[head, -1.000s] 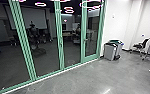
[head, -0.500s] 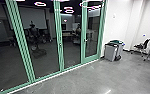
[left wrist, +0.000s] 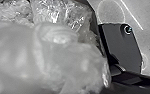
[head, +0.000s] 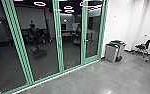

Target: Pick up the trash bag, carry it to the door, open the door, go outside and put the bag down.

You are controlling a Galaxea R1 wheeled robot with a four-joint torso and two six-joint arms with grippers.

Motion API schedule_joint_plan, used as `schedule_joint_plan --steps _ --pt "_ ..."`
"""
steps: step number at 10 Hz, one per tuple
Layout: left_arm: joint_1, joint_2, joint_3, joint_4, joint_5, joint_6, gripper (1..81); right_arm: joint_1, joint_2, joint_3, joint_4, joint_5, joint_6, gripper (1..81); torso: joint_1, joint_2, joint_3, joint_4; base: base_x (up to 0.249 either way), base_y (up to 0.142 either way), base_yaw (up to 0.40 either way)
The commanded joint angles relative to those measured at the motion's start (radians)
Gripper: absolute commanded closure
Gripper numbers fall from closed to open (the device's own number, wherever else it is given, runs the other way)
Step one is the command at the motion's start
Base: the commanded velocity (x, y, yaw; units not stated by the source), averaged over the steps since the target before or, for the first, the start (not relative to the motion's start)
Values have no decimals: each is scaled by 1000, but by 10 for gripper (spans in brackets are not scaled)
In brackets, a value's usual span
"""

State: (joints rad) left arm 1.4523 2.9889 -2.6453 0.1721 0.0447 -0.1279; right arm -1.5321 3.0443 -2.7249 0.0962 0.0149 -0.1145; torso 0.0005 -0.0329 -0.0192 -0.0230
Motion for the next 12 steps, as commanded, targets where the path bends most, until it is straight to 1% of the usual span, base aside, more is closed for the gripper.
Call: schedule_joint_plan --steps 1,11,12 --pt "-62 -2 4 9 47 5 811 49 3 -1 7 -58 -7 10 0 0 0 0 155 0 0" --pt "-62 1 4 9 47 4 811 49 4 1 7 -55 -5 10 0 0 0 0 155 0 0" --pt "-62 3 4 9 47 4 811 49 4 1 5 -55 -5 10 0 0 0 0 155 -61 0"
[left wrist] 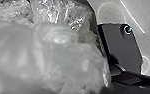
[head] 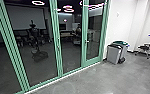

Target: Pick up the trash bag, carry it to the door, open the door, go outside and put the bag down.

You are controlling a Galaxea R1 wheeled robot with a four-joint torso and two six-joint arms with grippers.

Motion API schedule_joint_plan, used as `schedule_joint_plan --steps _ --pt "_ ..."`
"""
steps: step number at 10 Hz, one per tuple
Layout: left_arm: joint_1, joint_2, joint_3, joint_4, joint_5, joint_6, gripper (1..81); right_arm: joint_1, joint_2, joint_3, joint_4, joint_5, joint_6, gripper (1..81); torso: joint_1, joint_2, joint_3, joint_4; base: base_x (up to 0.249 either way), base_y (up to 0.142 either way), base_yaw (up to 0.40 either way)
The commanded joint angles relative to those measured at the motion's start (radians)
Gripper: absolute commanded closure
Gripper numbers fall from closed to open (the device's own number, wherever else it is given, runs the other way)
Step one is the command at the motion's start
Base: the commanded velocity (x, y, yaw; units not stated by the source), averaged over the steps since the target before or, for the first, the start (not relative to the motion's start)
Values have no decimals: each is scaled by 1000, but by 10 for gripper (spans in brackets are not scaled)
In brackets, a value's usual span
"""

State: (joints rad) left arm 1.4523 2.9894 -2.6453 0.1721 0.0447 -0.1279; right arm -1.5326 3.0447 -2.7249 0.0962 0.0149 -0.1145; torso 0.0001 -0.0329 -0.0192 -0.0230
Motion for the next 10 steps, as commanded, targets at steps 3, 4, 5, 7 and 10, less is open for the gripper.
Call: schedule_joint_plan --steps 3,4,5,7,10 --pt "-62 4 4 9 46 4 811 50 4 -1 5 -55 -7 10 0 0 0 0 155 -67 0" --pt "-62 4 4 9 47 4 811 50 4 -1 5 -55 -7 10 1 0 0 0 156 -67 0" --pt "-63 4 4 9 47 4 811 51 4 -1 5 -55 -7 10 1 0 0 0 155 -68 0" --pt "-63 5 4 10 47 4 811 50 4 1 5 -55 -7 10 1 0 0 0 155 -71 0" --pt "-63 5 4 9 47 4 811 50 4 -1 7 -55 -7 10 1 0 0 0 155 -73 0"
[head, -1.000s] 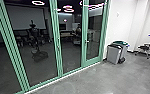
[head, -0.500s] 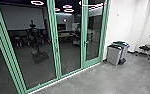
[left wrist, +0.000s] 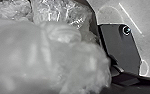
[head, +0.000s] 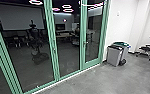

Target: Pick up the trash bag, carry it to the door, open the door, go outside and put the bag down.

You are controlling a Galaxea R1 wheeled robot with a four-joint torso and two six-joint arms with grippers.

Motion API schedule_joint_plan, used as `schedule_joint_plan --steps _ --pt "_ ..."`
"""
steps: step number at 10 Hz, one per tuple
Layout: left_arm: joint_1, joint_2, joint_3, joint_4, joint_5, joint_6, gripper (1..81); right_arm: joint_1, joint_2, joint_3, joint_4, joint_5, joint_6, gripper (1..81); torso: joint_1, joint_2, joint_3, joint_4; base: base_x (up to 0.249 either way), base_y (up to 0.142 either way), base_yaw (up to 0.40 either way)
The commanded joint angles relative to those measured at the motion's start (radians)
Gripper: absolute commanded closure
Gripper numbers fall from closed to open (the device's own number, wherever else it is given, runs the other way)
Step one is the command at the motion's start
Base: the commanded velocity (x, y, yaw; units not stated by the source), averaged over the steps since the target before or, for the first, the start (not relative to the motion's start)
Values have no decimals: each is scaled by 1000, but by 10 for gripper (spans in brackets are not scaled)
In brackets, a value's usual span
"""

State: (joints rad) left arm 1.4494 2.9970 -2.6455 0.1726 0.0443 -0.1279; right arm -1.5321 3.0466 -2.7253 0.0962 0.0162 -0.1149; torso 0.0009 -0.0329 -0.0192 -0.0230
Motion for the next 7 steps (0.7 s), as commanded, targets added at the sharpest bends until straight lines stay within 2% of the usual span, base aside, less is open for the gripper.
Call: schedule_joint_plan --steps 1,7 --pt "-60 -2 4 8 48 4 811 49 4 0 7 -56 -6 10 0 0 0 0 155 -73 0" --pt "-62 -2 4 10 48 4 811 49 2 0 7 -56 -6 10 0 0 0 0 155 -73 0"
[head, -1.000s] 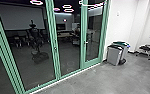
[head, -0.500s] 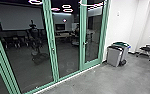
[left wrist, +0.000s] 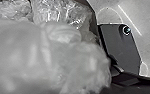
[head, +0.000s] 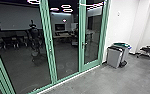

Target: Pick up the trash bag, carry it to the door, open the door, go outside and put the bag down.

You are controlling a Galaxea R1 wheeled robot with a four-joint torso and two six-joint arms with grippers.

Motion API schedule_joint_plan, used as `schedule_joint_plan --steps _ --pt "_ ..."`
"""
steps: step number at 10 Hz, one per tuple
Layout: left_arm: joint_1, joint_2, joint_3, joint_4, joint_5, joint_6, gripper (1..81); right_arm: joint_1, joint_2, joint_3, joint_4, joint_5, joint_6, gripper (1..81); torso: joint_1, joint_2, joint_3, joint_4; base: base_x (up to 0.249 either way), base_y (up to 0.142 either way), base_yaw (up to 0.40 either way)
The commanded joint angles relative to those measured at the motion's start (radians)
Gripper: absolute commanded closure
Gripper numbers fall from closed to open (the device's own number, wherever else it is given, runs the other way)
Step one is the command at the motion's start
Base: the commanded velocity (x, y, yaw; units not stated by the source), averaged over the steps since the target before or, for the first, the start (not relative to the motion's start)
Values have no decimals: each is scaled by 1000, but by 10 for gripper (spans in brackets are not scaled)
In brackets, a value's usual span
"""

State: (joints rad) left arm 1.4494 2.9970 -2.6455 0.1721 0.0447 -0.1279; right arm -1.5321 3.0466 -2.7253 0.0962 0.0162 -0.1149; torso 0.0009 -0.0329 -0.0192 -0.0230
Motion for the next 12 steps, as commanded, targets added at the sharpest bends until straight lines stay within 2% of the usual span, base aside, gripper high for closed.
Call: schedule_joint_plan --steps 1,12 --pt "-62 -2 4 10 47 4 811 51 2 0 7 -56 -6 10 0 0 0 0 155 -73 0" --pt "-62 4 -13 10 49 4 811 49 2 0 5 -56 -6 10 0 0 0 0 154 -70 0"
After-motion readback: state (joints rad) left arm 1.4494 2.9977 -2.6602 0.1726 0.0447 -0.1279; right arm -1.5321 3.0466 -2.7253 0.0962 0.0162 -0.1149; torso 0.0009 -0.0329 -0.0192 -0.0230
